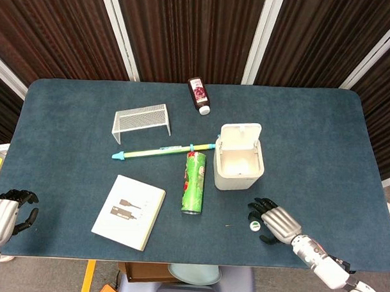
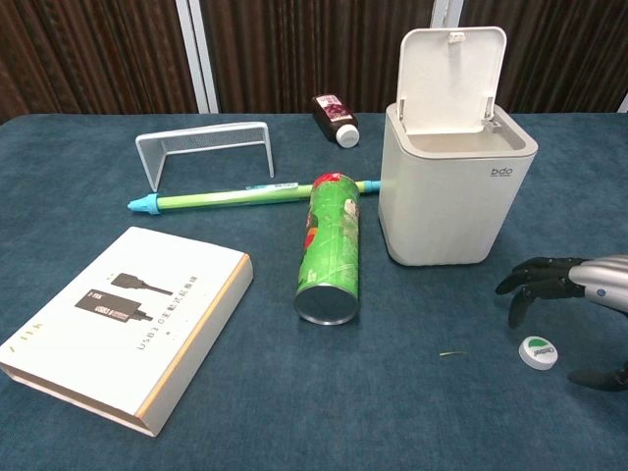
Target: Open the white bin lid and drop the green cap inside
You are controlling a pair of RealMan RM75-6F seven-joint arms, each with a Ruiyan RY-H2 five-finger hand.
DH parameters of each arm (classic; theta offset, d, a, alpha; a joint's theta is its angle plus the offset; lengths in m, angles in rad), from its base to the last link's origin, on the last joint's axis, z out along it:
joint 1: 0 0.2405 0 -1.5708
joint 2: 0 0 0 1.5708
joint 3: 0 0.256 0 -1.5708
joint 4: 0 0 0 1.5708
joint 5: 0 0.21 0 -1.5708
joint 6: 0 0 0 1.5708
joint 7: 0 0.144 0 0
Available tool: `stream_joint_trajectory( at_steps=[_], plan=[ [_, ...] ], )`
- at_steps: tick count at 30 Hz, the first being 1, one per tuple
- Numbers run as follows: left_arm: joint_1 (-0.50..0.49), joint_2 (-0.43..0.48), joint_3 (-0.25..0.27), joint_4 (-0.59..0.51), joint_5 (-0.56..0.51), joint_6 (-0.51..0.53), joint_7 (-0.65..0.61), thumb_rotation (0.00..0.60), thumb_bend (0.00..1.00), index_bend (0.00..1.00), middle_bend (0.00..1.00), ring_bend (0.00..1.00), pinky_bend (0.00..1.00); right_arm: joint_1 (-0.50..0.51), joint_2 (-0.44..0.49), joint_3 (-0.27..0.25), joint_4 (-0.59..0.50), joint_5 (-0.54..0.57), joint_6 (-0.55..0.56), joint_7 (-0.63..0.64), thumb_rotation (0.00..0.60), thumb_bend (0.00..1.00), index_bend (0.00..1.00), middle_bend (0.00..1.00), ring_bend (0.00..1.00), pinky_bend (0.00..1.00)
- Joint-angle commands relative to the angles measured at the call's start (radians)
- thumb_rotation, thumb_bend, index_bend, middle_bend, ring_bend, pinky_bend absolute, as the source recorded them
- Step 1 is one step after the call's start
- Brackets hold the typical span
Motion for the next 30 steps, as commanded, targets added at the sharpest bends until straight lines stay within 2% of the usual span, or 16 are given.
stream_joint_trajectory(
  at_steps=[1,12,20,30],
  plan=[
    [0.0,0.0,-0.001,0.0,-0.001,0.0,0.0,0.6,0.38,0.51,0.51,0.44,0.61,-0.001,0.0,0.002,0.002,-0.001,0.007,-0.005,0.6,0.38,0.45,0.22,0.06,0.2],
    [0.002,0.002,-0.001,-0.003,0.001,0.005,0.0,0.6,0.38,0.51,0.51,0.44,0.61,0.001,-0.008,0.003,0.016,0.006,0.008,-0.016,0.6,0.39,0.47,0.22,0.06,0.2],
    [0.002,0.002,0.0,-0.005,0.0,0.005,0.002,0.6,0.38,0.51,0.51,0.44,0.61,0.0,-0.023,0.004,0.042,0.0,0.021,-0.001,0.6,0.44,0.49,0.22,0.06,0.2],
    [0.004,0.003,-0.002,-0.005,0.001,0.008,0.0,0.6,0.38,0.51,0.51,0.44,0.61,0.002,-0.026,0.0,0.048,0.002,0.018,0.003,0.6,0.44,0.49,0.22,0.06,0.2]
  ],
)
